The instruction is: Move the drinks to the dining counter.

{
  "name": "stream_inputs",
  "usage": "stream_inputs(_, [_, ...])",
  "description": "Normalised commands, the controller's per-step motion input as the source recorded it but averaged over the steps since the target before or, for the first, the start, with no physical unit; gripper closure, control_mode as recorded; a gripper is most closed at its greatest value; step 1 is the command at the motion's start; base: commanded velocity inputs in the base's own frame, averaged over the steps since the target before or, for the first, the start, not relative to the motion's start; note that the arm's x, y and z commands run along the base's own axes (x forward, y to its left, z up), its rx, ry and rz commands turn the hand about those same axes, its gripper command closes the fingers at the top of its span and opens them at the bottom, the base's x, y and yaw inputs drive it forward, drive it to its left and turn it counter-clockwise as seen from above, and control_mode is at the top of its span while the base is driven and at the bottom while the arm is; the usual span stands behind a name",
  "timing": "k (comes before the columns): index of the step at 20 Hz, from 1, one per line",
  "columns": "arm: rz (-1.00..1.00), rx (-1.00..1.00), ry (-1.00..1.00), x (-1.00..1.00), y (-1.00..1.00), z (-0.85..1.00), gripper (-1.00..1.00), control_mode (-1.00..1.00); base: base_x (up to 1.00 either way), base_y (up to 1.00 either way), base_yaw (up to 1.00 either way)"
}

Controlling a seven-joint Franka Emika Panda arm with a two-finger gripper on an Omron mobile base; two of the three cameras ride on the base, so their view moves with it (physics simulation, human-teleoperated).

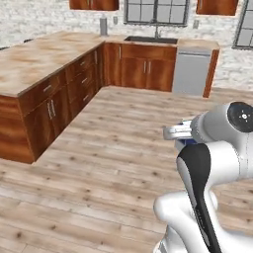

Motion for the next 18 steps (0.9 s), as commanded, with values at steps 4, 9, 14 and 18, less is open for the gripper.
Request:
stream_inputs(4, [0.00, 0.00, 0.00, 0.00, 0.00, 0.00, 1.00, 1.00, -0.01, 0.11, 1.00])
stream_inputs(9, [0.00, 0.00, 0.00, 0.00, 0.00, 0.00, 1.00, 1.00, 0.50, -0.44, 0.32])
stream_inputs(14, [0.00, 0.00, 0.00, 0.00, 0.00, 0.00, 1.00, 1.00, 1.00, -0.98, 0.00])
stream_inputs(18, [0.00, 0.00, 0.00, 0.00, 0.00, 0.00, 1.00, 1.00, 1.00, -0.54, 0.00])
